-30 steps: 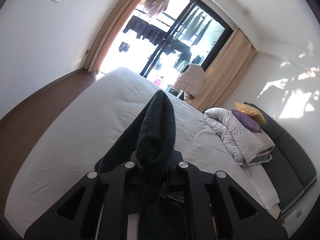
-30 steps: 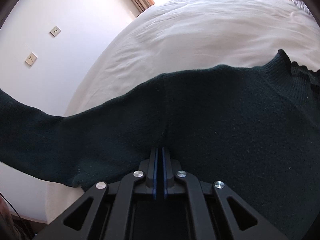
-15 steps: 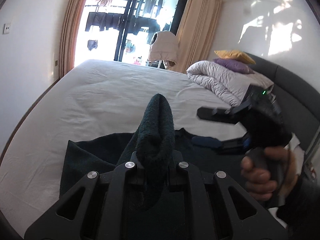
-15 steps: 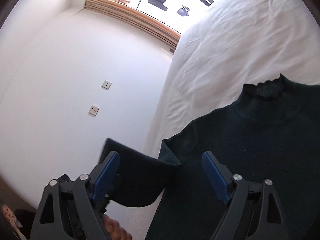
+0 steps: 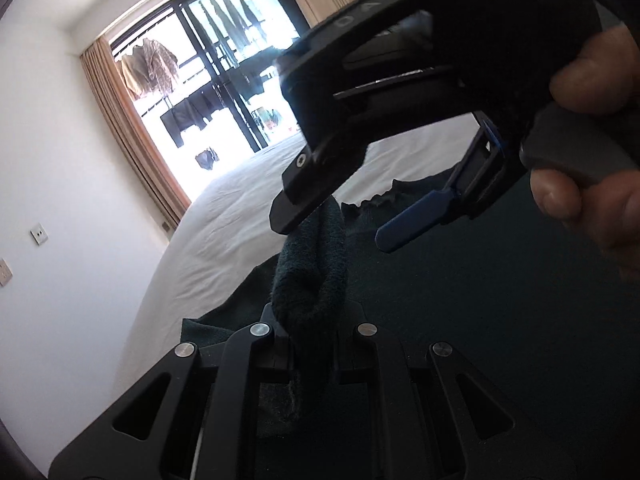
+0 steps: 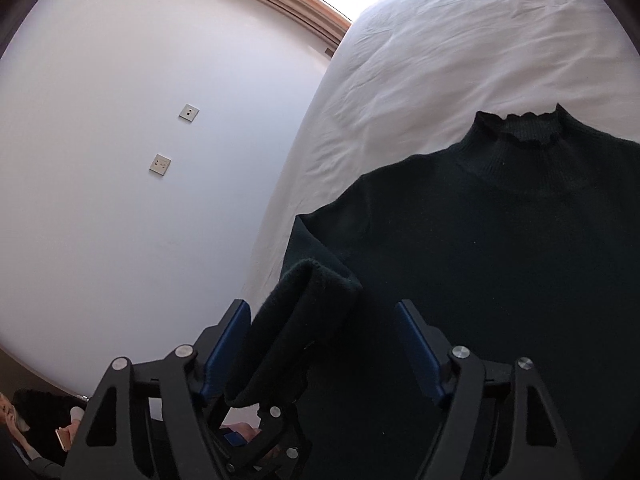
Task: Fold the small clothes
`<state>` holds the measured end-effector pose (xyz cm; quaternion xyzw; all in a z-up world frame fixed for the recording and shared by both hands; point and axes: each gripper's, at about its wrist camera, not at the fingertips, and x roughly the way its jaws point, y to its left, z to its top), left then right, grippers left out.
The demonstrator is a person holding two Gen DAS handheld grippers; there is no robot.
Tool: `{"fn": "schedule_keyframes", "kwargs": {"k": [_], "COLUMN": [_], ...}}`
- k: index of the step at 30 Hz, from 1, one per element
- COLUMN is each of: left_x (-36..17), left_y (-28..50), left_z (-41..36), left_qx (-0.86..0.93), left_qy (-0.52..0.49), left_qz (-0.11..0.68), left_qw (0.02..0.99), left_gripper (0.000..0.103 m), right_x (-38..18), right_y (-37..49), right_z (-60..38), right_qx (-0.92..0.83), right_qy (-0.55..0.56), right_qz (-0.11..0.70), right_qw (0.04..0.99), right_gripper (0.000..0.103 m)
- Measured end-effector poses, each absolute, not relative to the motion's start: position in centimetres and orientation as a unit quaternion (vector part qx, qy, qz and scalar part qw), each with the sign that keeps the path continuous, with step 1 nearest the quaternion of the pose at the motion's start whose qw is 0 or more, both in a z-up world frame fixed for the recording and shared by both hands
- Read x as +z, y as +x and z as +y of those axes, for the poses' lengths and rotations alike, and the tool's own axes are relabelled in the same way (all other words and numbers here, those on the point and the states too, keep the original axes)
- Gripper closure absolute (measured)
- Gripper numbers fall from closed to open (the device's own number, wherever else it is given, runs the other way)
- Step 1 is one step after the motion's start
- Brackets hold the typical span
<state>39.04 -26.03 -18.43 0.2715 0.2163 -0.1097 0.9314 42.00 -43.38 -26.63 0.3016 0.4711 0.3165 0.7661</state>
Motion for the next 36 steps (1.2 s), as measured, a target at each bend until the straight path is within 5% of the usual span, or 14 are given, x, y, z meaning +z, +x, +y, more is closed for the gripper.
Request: {"fn": "schedule_keyframes", "kwargs": {"k": [3,5,8,17,22,36], "left_x": [-20.3,-21.2,-21.8,-24.0,-22.6,-22.6], "left_y": [38.6,38.0,37.9,34.4,32.7,50.6], "left_z": [-26.8,-26.8,-26.3,-26.6,-23.0,-8.8], "left_qx": [-0.106,-0.105,-0.093,-0.094,-0.145,-0.073], "left_qy": [0.310,0.321,0.335,0.368,0.295,0.031], "left_qz": [0.203,0.202,0.200,0.186,0.203,0.369], "left_qw": [0.923,0.919,0.916,0.906,0.922,0.926], "left_gripper": [0.093,0.093,0.092,0.089,0.089,0.090], "right_x": [-26.3,-26.3,-26.2,-25.3,-24.8,-25.9], "right_y": [41.7,41.7,41.6,41.4,41.6,42.3], "right_z": [-43.0,-42.4,-42.0,-43.4,-46.4,-52.3], "right_qx": [0.320,0.325,0.318,0.288,0.258,0.209], "right_qy": [0.289,0.282,0.263,0.245,0.247,0.278], "right_qz": [0.476,0.481,0.480,0.457,0.445,0.442], "right_qw": [0.766,0.763,0.774,0.805,0.821,0.827], "right_gripper": [0.047,0.077,0.092,0.095,0.095,0.095]}}
